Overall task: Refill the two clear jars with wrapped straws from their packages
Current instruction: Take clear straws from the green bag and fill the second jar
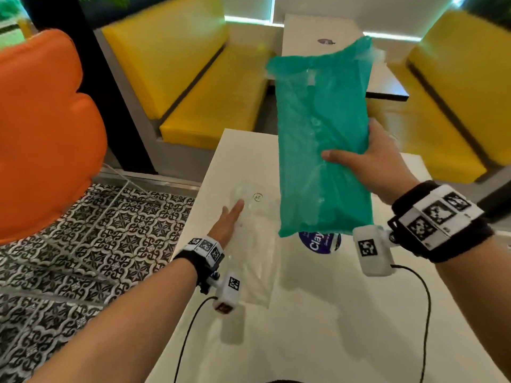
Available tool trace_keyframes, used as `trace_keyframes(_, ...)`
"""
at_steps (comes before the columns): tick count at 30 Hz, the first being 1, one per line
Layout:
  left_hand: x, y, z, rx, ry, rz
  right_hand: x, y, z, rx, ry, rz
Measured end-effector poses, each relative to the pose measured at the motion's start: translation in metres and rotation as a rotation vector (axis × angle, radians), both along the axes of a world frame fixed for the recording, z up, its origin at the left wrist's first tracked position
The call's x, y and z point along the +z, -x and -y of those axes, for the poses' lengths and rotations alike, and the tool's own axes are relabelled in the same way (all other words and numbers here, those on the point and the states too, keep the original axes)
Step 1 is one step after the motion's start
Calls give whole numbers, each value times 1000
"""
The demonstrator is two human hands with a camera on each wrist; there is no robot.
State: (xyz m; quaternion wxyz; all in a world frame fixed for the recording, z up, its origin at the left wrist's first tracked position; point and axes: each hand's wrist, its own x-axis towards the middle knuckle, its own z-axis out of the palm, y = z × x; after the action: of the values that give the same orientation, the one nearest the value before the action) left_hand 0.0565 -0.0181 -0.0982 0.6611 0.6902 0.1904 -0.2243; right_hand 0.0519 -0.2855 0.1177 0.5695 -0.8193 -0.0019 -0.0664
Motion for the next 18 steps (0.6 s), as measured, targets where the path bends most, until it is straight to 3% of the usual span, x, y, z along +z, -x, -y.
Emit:
trace_keyframes(2, -10, -14, -1, 22, 70, -16, 7, 12, 9, 14, 0, -8)
trace_keyframes(4, 38, 1, 12, 82, 50, 26, 5, 23, 15, 37, 2, -22)
trace_keyframes(10, 70, 34, 9, 101, -478, 291, -25, 42, 19, 111, 42, -92)
trace_keyframes(14, 67, 67, -5, -118, -664, 258, -46, 44, 16, 162, 24, -140)
trace_keyframes(18, 45, 87, -1, -351, -657, 110, -57, 45, 3, 219, -40, -158)
